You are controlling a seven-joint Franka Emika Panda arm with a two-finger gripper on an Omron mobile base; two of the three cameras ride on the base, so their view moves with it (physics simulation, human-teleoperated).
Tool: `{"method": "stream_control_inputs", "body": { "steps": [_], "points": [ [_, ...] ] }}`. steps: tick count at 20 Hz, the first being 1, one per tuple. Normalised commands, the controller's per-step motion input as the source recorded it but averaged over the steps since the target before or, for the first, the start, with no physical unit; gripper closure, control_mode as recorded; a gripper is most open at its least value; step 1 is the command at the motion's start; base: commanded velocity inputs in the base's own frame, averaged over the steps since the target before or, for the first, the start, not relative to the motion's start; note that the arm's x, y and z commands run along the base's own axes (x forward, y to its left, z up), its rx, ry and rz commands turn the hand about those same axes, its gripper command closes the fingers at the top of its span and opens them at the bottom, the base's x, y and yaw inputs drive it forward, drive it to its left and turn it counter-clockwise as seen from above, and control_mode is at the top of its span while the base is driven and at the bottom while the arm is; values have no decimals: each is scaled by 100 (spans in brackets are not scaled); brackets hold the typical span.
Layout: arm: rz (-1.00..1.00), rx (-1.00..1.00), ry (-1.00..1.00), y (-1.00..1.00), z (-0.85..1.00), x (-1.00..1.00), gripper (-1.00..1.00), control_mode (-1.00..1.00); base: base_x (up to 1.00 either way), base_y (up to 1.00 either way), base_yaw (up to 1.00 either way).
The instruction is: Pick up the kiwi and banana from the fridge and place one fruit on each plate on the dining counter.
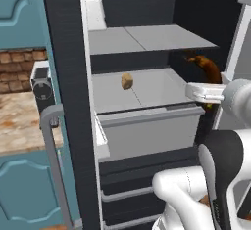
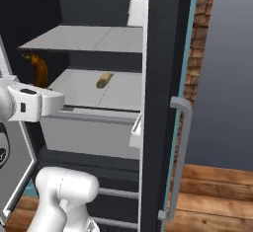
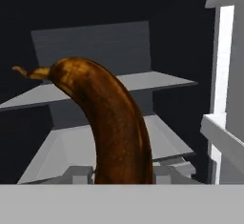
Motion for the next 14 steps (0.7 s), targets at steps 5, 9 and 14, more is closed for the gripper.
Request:
{"method": "stream_control_inputs", "body": {
  "steps": [5, 9, 14],
  "points": [
    [0, 0, 0, 0, 0, 0, 100, 100, -82, 0, -51],
    [0, 0, 0, 0, 0, 0, 100, 100, -78, 0, -67],
    [0, 0, 0, 0, 0, 0, 100, 100, -70, -1, -71]
  ]
}}
